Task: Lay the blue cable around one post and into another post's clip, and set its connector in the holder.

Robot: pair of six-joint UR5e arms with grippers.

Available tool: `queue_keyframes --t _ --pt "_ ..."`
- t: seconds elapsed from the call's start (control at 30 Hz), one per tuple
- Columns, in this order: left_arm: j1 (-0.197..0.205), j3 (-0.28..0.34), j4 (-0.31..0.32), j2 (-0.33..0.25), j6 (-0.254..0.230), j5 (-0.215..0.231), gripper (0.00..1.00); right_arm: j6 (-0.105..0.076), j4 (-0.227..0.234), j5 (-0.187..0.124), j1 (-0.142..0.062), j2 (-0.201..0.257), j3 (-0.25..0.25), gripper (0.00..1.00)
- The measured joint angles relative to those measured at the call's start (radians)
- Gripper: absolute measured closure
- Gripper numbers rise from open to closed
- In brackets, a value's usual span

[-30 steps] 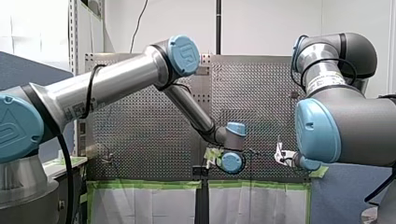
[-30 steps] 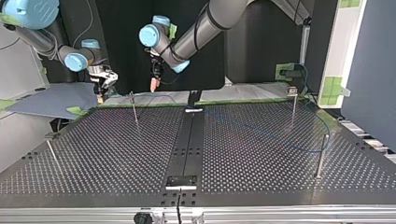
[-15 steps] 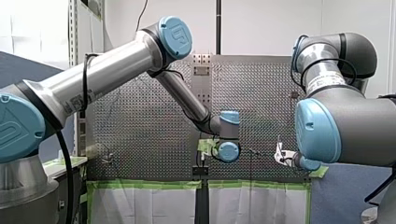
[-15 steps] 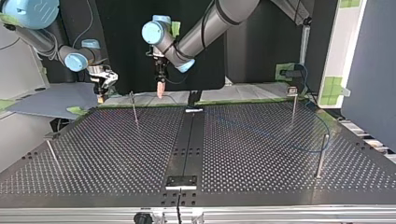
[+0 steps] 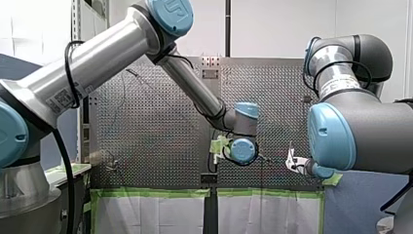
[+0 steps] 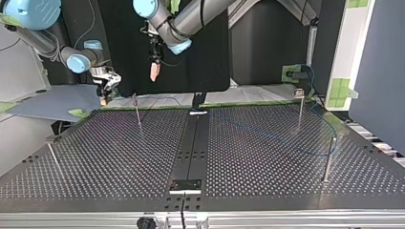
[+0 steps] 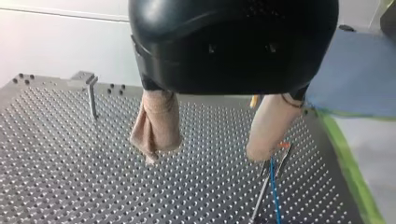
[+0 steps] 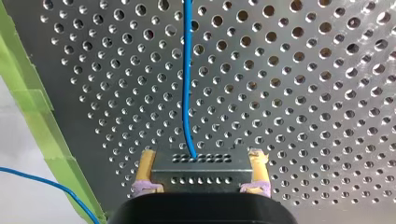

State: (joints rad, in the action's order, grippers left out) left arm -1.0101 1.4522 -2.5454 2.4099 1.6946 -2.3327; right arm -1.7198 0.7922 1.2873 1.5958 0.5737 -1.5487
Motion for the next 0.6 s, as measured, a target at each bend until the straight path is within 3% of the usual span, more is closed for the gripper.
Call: queue_keyframes --t 0.13,0.27,0.43,0.6 --pt "-0.022 0.036 -0.034 -0.036 0.036 -0.036 0.0 -0.004 0.0 0.0 0.0 0.0 0.0 1.0" --pt "-0.006 0.066 -0.031 -0.066 0.066 -0.05 0.0 -0.005 0.003 -0.001 0.0 0.0 0.0 1.0" --pt "0.035 0.11 -0.006 -0.11 0.11 -0.019 0.0 -0.006 0.005 -0.005 0.001 -0.001 0.0 1.0" --pt "0.084 0.159 -0.027 -0.159 0.159 0.028 0.0 -0.006 0.003 -0.007 0.003 -0.002 0.0 1.0"
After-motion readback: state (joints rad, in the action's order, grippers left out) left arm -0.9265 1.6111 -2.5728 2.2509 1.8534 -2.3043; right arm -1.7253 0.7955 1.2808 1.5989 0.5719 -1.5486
